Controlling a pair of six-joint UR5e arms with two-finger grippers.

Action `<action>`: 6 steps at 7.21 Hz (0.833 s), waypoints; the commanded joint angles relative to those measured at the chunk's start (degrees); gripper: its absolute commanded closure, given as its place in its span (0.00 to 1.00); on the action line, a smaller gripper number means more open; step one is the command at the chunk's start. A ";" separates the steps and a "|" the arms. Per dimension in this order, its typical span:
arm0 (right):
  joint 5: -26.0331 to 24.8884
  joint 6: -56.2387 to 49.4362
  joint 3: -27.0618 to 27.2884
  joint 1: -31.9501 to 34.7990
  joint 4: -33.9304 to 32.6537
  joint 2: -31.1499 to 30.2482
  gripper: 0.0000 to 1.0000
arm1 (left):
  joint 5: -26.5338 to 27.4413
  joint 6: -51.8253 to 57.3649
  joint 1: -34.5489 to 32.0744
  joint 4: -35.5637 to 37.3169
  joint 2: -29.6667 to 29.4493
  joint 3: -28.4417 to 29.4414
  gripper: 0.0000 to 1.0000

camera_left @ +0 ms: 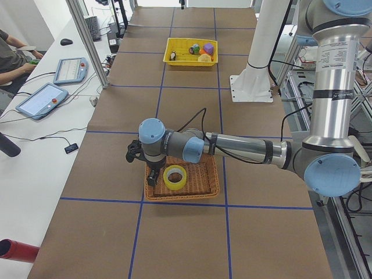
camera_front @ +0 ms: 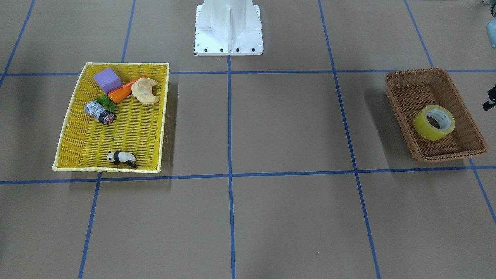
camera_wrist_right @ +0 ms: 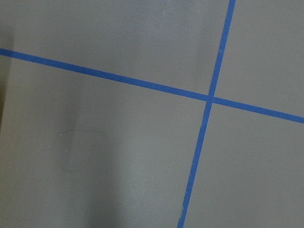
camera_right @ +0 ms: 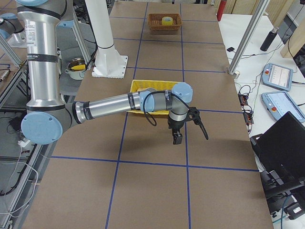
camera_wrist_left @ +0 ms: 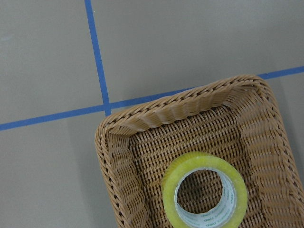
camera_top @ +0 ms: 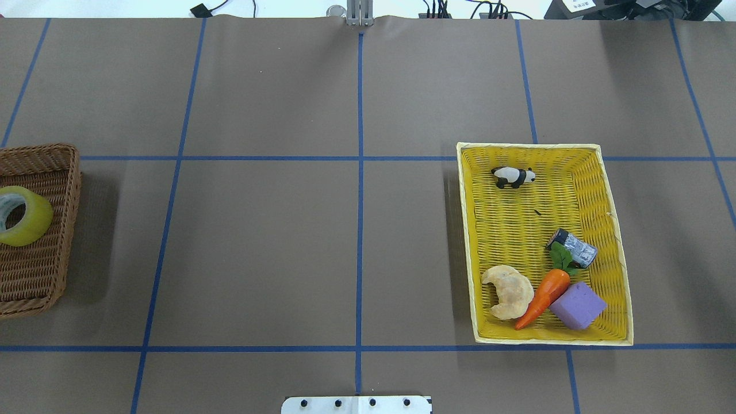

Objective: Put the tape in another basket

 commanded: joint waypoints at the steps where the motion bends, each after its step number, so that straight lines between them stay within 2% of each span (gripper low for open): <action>1: -1.00 0.01 -0.34 -1.47 0.85 -0.02 0.00 | -0.28 0.01 0.03 -0.96 -0.42 1.02 0.02; 6: -0.40 0.19 -0.25 -1.65 0.77 0.42 0.00 | -0.20 0.10 0.03 -1.05 -0.50 1.02 0.02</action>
